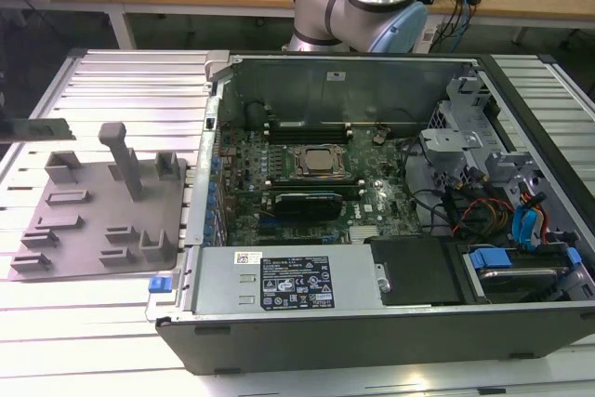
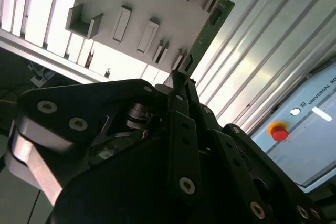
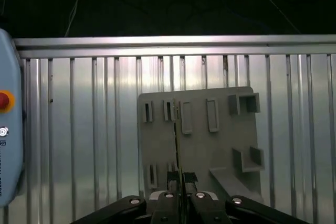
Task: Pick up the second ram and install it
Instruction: 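Pick up the second ram and move it above second insertion slot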
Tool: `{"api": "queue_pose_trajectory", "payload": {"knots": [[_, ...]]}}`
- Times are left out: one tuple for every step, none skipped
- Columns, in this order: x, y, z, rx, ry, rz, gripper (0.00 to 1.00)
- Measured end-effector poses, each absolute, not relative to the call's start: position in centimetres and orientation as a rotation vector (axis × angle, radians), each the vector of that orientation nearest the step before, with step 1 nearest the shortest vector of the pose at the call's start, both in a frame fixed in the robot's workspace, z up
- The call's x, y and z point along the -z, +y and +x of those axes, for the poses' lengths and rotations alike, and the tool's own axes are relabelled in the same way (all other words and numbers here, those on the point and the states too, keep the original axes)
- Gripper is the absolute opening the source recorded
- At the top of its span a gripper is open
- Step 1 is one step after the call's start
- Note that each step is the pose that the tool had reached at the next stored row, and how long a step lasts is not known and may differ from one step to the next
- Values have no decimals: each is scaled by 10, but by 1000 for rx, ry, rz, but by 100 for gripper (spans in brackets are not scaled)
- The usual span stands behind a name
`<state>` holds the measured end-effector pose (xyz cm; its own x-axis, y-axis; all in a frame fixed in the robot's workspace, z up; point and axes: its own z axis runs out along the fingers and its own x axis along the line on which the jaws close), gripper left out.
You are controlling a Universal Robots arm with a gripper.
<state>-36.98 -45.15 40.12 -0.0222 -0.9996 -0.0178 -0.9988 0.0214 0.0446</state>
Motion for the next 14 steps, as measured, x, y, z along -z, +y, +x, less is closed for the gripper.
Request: {"api": "queue_pose_trajectory", "payload": {"knots": [[-405,-452,-370,69,-2232,2184,11],[-410,-452,-370,69,-2232,2184,11],[-413,-452,-370,69,-2232,2184,11],[-413,-452,-370,69,-2232,2184,11],[-413,-452,-370,69,-2232,2184,11],[-413,-452,-370,69,-2232,2184,11],[-413,-452,-370,69,-2232,2184,11],[-414,-452,-370,69,-2232,2184,11],[-414,-452,-370,69,-2232,2184,11],[-414,-452,-370,69,-2232,2184,11],[-414,-452,-369,70,-2232,2184,11],[-414,-452,-368,70,-2231,2184,11],[-414,-452,-363,69,-2232,2184,11],[-414,-452,-355,69,-2232,2184,11]]}}
